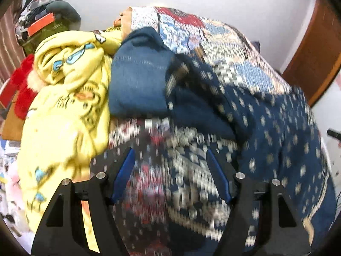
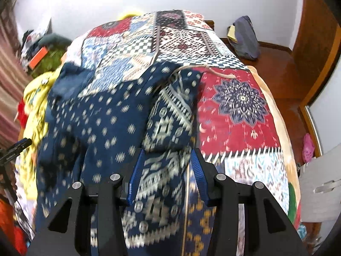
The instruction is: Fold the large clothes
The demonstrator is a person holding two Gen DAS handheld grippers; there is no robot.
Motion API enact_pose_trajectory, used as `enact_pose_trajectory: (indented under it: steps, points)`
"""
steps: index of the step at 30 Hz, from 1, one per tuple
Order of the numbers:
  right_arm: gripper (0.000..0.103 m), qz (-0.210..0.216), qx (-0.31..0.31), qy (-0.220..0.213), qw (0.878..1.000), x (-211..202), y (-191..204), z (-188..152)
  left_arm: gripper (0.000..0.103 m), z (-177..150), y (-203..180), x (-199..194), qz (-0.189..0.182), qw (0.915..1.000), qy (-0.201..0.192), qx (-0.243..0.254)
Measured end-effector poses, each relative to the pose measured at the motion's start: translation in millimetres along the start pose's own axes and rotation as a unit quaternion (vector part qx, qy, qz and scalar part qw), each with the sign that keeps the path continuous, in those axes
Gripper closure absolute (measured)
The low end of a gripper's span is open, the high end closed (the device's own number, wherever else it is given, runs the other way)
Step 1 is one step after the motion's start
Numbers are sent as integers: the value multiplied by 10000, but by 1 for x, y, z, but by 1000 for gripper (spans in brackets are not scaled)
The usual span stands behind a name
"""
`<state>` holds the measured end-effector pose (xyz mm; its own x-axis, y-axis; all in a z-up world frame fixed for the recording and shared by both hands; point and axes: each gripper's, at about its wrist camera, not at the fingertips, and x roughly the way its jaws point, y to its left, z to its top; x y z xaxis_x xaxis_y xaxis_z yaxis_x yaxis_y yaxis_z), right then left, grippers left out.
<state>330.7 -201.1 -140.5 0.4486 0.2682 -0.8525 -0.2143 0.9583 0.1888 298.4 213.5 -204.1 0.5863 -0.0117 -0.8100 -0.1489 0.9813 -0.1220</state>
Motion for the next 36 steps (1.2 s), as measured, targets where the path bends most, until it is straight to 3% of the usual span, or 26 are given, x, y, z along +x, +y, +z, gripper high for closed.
enact_pose_trajectory:
  steps: [11,20,23,25,26,27,28,32,36]
  points:
    - [61,14,356,346,9988,61,-28,50,35,67,20,100,-640,9951,312,-682]
    - [58,675,752,572,9932,108,-39,75,36,87,19,138,-1285,9864,283,-989]
    - [58,665,720,476,9940,112,-33,80,53,87,18,140,-1513,9820,266,-1102]
    - [62,562,626,391,9957,112,-27,80,70,87,14,137,-1639,9796,220,-1140]
    - [65,526,583,355,9963,111,-25,80,86,86,13,136,-1684,9788,238,-1145]
    - [76,520,519,320,9968,109,-21,80,93,86,10,134,-1655,9787,279,-1180]
    - [83,487,468,286,9973,107,-18,80,93,86,9,131,-1561,9801,269,-1200]
    - [94,412,361,-102,9984,87,-10,86,97,90,5,111,-1281,9853,6,-1132]
    - [100,442,279,-898,9946,47,-6,94,97,90,4,77,-1015,9893,-338,-987]
